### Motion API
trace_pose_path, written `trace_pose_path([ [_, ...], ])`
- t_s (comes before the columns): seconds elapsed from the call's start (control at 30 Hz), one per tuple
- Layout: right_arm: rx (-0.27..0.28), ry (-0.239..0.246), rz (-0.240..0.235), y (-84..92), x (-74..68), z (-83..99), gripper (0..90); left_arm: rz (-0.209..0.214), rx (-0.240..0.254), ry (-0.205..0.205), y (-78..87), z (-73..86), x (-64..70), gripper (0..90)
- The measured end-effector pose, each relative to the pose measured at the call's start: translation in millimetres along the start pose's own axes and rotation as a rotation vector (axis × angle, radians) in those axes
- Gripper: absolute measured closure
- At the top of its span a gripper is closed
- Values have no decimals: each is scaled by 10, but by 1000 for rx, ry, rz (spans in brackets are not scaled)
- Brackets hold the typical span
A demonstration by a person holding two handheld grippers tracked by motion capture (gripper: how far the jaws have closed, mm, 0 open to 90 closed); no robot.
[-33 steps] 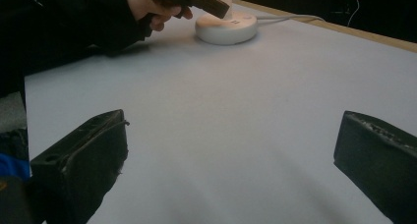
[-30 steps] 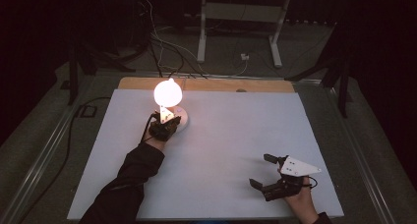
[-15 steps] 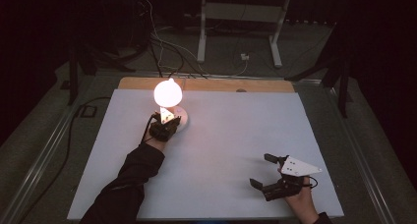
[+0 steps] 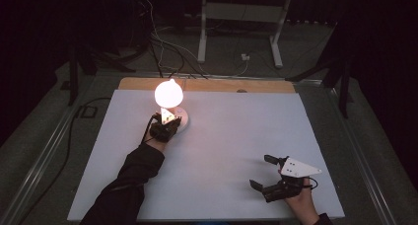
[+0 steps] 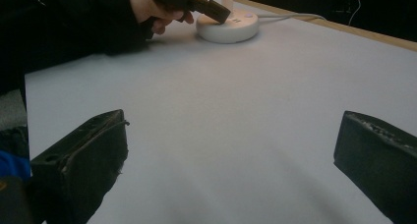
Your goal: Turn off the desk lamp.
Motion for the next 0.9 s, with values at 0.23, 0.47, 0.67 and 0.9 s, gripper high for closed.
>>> trace_pose_path([
  [0.23,5,-7,1,8,12,-3,0,-16,38,18,121,-86,-33,900],
  [0.47,3,-6,0,6,7,-1,0,-15,53,21,154,-115,-20,900],
  [0.67,2,-6,0,8,6,1,0,-12,38,18,109,-82,-14,900],
  [0.9,2,-4,0,9,5,1,0,-9,21,14,58,-39,-14,900],
])
Point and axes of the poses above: each handheld gripper's, and its own axes: y roughly backward along the jaws, z roughly out of its underside, x roughly to its right, the point moved 9 cm from there along -y, roughly forward along the jaws, and after that the axes turned 13 degrees about -x, right-handed, at the moved point
